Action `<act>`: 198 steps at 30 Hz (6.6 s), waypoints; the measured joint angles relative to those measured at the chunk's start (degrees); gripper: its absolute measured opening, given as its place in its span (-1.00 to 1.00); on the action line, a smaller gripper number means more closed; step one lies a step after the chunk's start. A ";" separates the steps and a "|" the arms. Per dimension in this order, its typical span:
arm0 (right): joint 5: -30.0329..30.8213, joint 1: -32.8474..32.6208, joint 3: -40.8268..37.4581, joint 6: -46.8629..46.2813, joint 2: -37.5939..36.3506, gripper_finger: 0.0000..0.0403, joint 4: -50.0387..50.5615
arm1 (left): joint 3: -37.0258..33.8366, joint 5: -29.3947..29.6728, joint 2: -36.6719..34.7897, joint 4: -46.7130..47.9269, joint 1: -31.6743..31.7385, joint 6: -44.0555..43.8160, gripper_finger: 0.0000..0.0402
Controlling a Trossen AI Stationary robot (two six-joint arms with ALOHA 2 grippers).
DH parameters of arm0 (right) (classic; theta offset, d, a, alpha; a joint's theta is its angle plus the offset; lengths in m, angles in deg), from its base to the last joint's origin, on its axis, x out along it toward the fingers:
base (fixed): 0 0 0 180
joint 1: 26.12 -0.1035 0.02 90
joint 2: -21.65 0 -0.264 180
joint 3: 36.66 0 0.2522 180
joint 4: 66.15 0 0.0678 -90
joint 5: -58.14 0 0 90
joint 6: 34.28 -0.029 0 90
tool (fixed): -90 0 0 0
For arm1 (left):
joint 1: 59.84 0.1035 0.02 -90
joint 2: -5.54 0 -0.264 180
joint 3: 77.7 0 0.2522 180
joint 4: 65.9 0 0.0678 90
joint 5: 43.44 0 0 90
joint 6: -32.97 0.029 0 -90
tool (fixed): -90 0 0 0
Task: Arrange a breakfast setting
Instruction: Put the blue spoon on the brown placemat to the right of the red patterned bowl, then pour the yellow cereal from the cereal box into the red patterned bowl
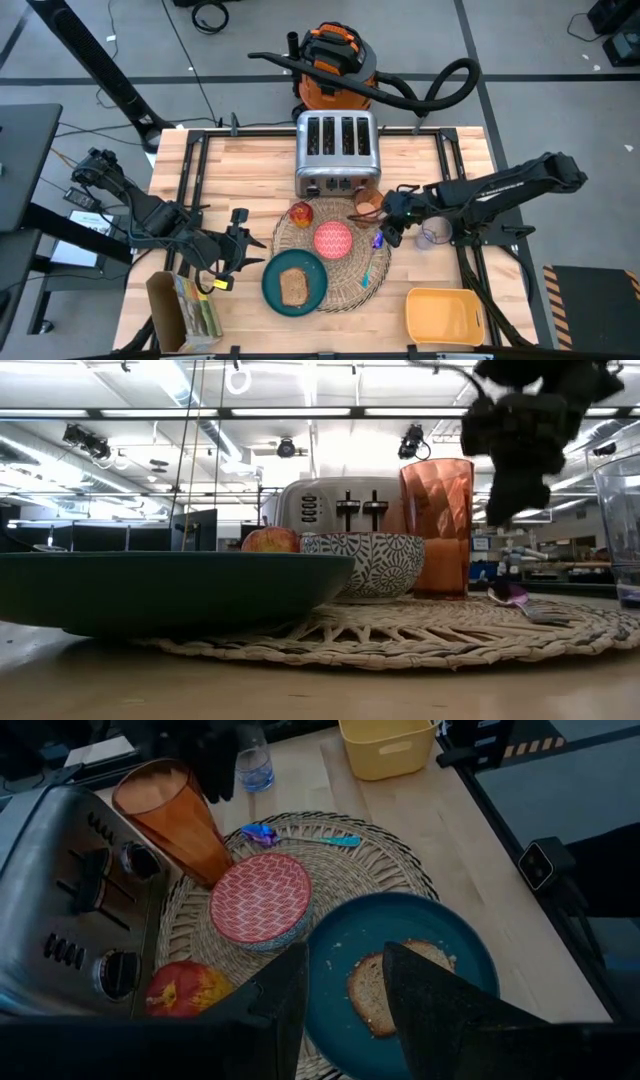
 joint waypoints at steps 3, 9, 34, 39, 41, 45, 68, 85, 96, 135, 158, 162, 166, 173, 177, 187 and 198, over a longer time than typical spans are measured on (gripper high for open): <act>3.28 -2.74 4.31 -0.07 0.17 -0.42 3.85 | 0.00 0.00 0.00 0.00 0.00 -0.01 -0.31; 8.20 -8.55 10.39 -4.19 0.17 -0.42 12.10 | 0.00 0.00 0.00 -0.02 0.00 0.12 -0.31; 14.14 -29.32 17.17 -24.57 9.42 -0.42 -1.24 | 0.00 0.00 -0.02 -1.38 5.76 8.78 -0.31; 13.26 -30.25 24.39 -27.45 17.97 -0.42 1.51 | 0.00 0.02 0.00 0.79 7.54 8.91 -0.31; 12.90 -30.24 28.32 -29.35 21.73 -0.42 4.47 | 0.00 0.02 0.00 2.25 7.90 8.21 -0.31; 15.20 -29.89 35.15 -38.82 28.80 -0.42 12.70 | 0.00 0.02 0.00 3.92 8.39 6.98 -0.31; 18.98 -23.92 38.50 -81.32 50.10 -0.42 31.95 | 0.00 0.00 0.00 6.32 8.37 8.18 -0.31; 20.01 -23.31 38.08 -85.11 52.57 -0.56 31.04 | 0.00 0.00 0.00 6.29 8.37 8.93 -0.31; 20.04 -23.05 38.10 -83.13 52.63 -0.67 30.58 | 0.00 0.00 -0.02 6.29 8.37 8.95 -0.31; 22.66 -24.05 53.04 -73.20 51.25 -0.55 51.99 | 5.28 -4.10 -0.16 2.47 4.26 6.18 -0.31; 53.88 -25.83 70.96 -9.02 48.23 -0.52 55.39 | 41.64 -12.18 17.60 24.77 -14.09 -61.77 -0.37; 56.96 -23.63 70.96 -2.53 48.38 -0.52 51.88 | 41.08 -15.18 18.79 29.58 -17.69 -82.07 -0.37; 58.98 -22.19 69.95 5.35 48.54 -0.52 46.95 | 39.38 -16.06 19.65 37.15 -21.20 -103.56 -0.37; 60.99 -20.03 65.04 19.28 48.68 -0.52 40.77 | 38.77 -24.32 20.41 37.66 -24.08 -121.97 -0.36; 60.97 -18.07 60.82 20.78 48.59 -0.52 37.37 | 38.77 -24.68 20.41 38.74 -22.79 -122.66 -0.36; 60.97 -16.61 53.89 21.99 48.48 -0.52 34.79 | 38.77 -35.13 20.57 45.72 -19.25 -124.45 -0.36; 60.33 -20.01 53.89 22.81 46.34 -0.52 35.01 | 34.47 -36.02 21.66 48.78 -18.95 -124.88 -0.36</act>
